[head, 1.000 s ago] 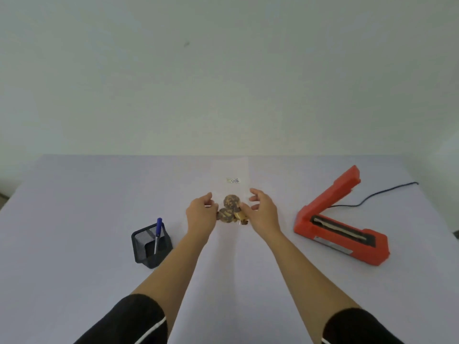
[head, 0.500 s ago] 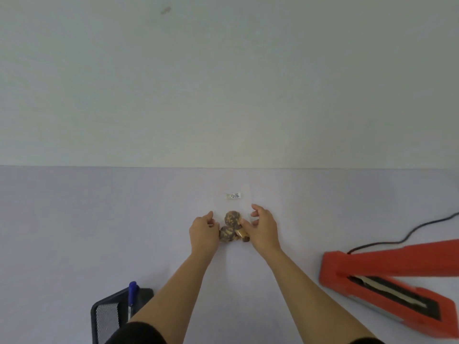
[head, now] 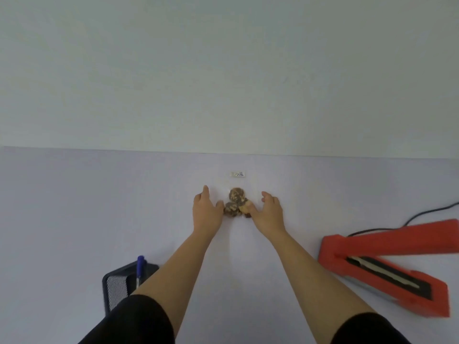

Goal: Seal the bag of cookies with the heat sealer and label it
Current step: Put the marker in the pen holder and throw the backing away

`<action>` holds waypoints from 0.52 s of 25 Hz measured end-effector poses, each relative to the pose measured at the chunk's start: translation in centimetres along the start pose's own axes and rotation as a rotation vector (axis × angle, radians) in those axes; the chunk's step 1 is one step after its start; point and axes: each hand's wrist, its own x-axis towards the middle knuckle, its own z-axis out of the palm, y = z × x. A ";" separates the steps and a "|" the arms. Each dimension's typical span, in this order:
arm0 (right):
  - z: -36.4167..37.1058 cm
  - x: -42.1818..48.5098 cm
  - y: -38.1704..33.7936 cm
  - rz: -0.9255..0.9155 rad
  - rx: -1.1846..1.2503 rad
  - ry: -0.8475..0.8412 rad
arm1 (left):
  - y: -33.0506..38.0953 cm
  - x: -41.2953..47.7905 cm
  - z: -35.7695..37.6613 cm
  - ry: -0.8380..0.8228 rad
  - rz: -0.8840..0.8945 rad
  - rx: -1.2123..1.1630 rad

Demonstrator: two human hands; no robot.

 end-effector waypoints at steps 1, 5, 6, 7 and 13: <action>-0.2 -1.1 0.0 -0.012 -0.045 -0.005 | 0.1 -1.1 -0.7 0.008 0.029 0.024; 0.2 -7.4 -0.3 -0.164 -0.278 -0.122 | -0.1 -6.7 -4.6 0.099 0.254 0.122; 0.8 -9.3 -0.2 -0.204 -0.347 -0.173 | -0.6 -8.3 -5.8 0.141 0.315 0.159; 1.5 -11.2 0.2 -0.230 -0.414 -0.228 | -1.2 -9.9 -6.9 0.195 0.360 0.202; 5.5 -19.8 3.1 -0.258 -0.641 -0.379 | -7.9 -15.7 -10.8 0.339 -0.072 0.423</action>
